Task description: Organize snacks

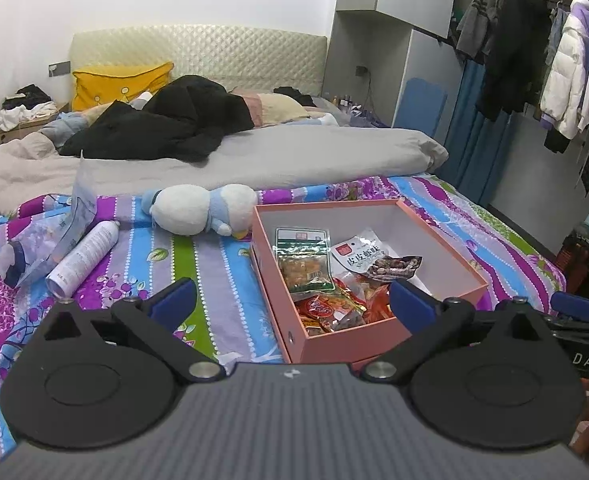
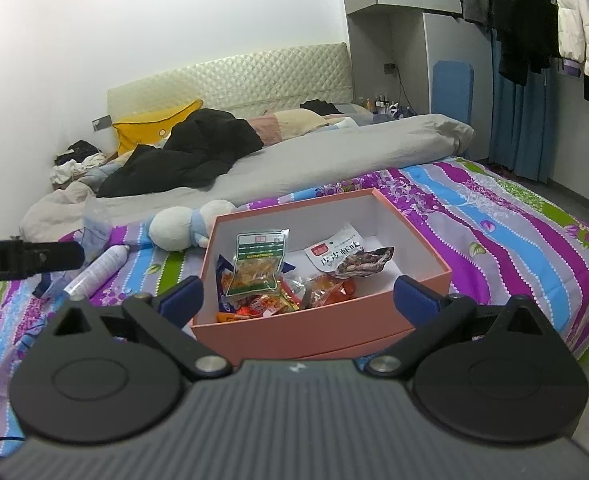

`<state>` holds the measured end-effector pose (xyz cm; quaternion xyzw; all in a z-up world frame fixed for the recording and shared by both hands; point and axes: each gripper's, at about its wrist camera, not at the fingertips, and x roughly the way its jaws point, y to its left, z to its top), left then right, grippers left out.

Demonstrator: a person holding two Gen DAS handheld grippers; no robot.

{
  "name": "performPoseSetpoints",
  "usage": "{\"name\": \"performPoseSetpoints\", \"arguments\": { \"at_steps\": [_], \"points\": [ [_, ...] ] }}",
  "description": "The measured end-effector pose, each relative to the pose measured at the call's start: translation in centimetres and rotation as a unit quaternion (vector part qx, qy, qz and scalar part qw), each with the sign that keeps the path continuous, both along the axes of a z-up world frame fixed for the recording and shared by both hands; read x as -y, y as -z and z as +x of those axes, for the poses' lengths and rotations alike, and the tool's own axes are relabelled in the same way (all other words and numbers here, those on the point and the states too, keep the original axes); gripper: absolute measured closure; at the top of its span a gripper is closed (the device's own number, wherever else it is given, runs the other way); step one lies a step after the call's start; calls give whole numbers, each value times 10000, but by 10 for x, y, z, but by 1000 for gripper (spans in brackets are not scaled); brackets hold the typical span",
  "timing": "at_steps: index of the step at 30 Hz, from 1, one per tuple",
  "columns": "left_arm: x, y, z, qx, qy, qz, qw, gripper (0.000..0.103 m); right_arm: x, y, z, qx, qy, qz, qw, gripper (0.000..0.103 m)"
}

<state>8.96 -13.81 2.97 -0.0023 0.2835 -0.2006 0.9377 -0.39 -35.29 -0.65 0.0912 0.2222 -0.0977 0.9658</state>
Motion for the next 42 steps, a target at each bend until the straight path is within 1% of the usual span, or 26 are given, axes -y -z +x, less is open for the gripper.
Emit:
{"name": "performPoseSetpoints", "arguments": {
  "at_steps": [11, 42],
  "points": [
    [4, -1, -1, -32, -20, 143, 9999, 0, 0, -5, -1, 70, -1, -9, 10000, 0],
    [0, -4, -5, -118, -11, 103, 9999, 0, -1, -4, 1, 3, 5, -46, 10000, 0]
  ]
}}
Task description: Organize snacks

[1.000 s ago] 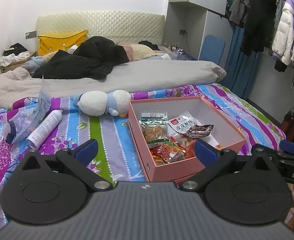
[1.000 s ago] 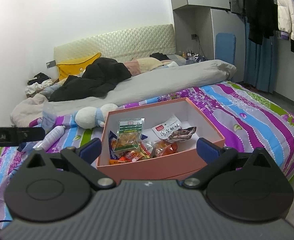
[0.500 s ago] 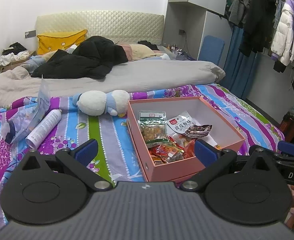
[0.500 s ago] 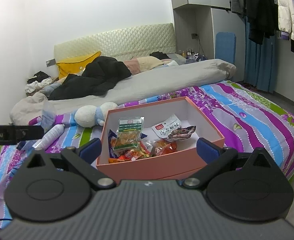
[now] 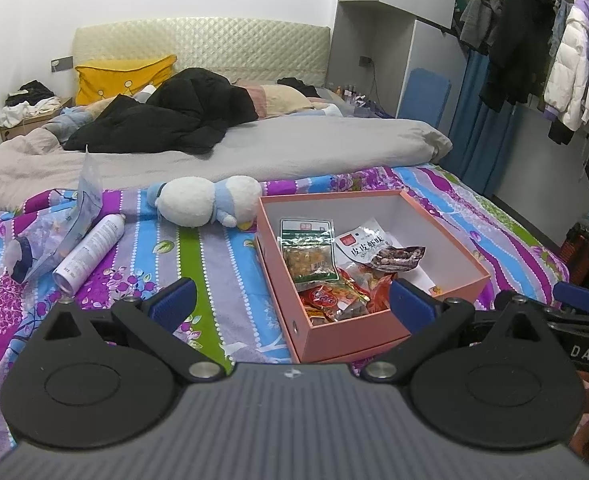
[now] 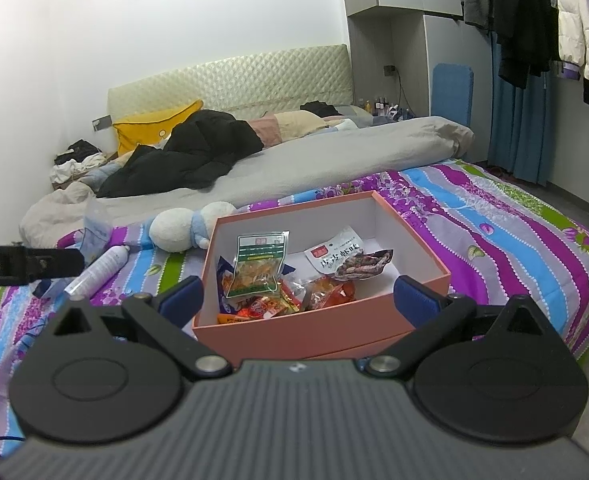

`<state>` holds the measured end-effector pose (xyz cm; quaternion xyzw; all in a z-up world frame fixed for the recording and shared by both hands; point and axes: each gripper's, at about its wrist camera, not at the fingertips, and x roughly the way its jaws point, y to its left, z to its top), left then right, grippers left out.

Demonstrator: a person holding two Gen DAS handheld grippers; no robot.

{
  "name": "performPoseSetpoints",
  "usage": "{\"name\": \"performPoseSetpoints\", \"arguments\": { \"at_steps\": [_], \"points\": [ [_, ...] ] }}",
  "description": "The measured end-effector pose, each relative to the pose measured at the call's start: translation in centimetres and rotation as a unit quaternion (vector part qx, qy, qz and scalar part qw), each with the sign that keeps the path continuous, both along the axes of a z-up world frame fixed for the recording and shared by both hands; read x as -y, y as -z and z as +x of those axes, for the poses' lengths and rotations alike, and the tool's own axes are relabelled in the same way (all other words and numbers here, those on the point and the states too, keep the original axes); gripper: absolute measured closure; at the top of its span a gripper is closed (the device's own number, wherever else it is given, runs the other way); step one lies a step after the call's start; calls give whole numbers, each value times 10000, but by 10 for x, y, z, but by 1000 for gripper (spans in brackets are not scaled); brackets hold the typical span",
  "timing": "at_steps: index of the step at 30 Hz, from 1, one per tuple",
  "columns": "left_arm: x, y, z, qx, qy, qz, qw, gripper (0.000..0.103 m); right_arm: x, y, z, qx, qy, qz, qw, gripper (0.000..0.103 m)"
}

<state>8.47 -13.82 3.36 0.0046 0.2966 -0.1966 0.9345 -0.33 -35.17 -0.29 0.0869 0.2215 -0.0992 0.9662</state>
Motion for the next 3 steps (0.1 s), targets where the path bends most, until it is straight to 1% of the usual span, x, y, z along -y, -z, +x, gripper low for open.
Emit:
{"name": "performPoseSetpoints", "arguments": {
  "at_steps": [3],
  "points": [
    [-3, 0, 2, -19, -52, 9, 10000, 0, 0, 1, 0, -5, -3, 19, 10000, 0]
  ]
}}
